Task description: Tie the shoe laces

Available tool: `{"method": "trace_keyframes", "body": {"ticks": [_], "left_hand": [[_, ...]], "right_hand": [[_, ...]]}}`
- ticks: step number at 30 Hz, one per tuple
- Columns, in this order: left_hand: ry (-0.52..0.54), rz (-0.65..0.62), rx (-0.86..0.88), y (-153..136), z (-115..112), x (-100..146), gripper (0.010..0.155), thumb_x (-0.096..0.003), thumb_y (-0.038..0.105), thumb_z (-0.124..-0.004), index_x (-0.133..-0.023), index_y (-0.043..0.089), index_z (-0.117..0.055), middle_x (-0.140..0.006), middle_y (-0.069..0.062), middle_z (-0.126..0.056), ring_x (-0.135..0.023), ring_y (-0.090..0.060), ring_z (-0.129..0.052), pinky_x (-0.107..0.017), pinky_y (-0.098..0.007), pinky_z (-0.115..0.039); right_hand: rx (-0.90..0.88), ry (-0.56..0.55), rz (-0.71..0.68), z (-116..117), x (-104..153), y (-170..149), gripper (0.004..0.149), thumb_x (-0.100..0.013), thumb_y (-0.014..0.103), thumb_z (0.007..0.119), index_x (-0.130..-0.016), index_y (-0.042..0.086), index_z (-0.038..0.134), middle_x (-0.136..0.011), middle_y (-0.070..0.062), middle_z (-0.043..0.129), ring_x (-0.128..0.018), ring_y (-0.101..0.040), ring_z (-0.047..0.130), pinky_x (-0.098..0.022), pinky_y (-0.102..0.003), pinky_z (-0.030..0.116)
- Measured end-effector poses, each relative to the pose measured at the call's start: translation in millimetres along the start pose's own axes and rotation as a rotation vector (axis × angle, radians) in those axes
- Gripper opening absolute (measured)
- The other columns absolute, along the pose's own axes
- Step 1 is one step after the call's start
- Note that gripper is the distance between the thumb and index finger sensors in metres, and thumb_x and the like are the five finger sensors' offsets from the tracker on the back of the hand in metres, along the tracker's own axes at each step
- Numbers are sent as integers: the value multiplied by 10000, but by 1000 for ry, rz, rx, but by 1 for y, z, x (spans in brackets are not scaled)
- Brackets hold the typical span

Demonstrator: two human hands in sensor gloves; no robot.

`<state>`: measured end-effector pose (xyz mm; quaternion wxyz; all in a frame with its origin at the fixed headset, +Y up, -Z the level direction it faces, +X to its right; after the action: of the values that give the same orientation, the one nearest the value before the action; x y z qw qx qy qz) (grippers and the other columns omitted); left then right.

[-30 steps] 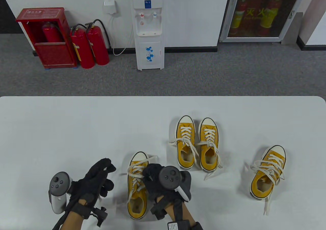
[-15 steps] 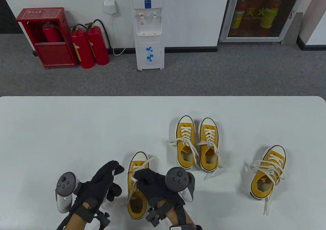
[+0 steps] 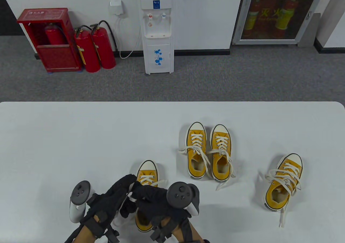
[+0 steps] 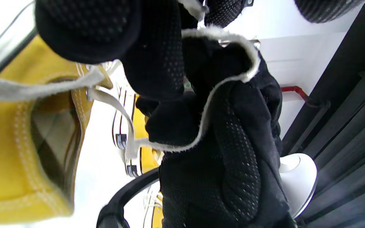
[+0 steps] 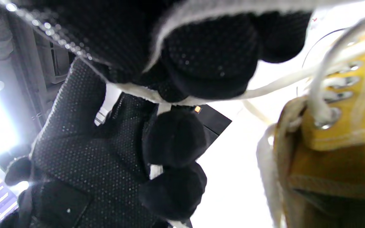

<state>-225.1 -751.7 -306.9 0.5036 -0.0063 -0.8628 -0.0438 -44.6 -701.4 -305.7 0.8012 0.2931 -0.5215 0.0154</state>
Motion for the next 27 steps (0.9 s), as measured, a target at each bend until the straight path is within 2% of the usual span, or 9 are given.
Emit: {"method": "trace_keyframes", "body": {"ticks": [5, 8, 12, 17, 19, 24, 27], "left_hand": [[-12, 20, 29, -4, -4, -1, 781, -494, 730, -607, -1144, 331, -438, -1145, -91, -696, -675, -284, -1016, -427, -422, -888], [-5, 37, 65, -7, -6, -1, 788, -492, 719, -618, -1140, 297, -471, -1104, -117, -746, -756, -331, -993, -498, -474, -878], [29, 37, 44, -7, -2, 1, 787, -487, 721, -624, -1129, 280, -511, -1028, -105, -815, -786, -357, -972, -595, -521, -836], [78, 27, -116, 0, 4, 2, 753, -482, 705, -641, -1087, 259, -623, -926, -106, -895, -668, -356, -998, -541, -549, -826], [80, 23, -206, 2, 3, 2, 738, -479, 720, -620, -1059, 266, -673, -842, -73, -944, -556, -303, -1021, -499, -536, -840], [61, 23, -247, 6, -1, 1, 706, -477, 710, -629, -993, 248, -771, -708, -63, -990, -403, -259, -1014, -412, -517, -857], [49, 13, -320, 10, -3, 0, 664, -477, 704, -665, -946, 260, -820, -623, -21, -1014, -317, -207, -1011, -352, -482, -881]], "right_hand": [[17, -3, -18, 2, 0, 4, 371, -414, 336, 893, -775, 249, 895, -859, -49, 922, -349, -139, 1010, -526, -509, 779], [22, -3, -28, 3, 1, 7, 371, -411, 337, 899, -772, 250, 903, -855, -47, 930, -346, -139, 1014, -526, -508, 780], [-4, -5, -36, 1, 1, 7, 372, -416, 335, 893, -775, 241, 894, -860, -50, 916, -364, -152, 998, -534, -519, 760], [-53, -40, -27, -7, 2, 2, 382, -428, 335, 873, -796, 229, 863, -880, -59, 872, -414, -171, 971, -562, -540, 720], [-62, -72, -23, -12, 3, -1, 387, -428, 335, 871, -799, 228, 857, -891, -58, 855, -426, -174, 961, -568, -545, 712], [-55, -143, -9, -24, 5, -7, 396, -426, 333, 864, -809, 234, 849, -977, -58, 691, -484, -173, 914, -586, -542, 685], [-49, -165, 2, -27, 6, -10, 400, -423, 331, 864, -810, 232, 850, -979, -55, 676, -509, -181, 901, -596, -548, 670]]}}
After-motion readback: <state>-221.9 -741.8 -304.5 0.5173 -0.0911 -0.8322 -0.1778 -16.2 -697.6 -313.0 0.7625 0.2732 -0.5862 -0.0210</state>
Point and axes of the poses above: the tracker on the back of each hand, its own y axis roughly to the thumb side, its own x axis roughly from the fingertips to the wrist, z = x × y, the point moved 5 cm from there along -x, roughly from the wrist to the fingertips
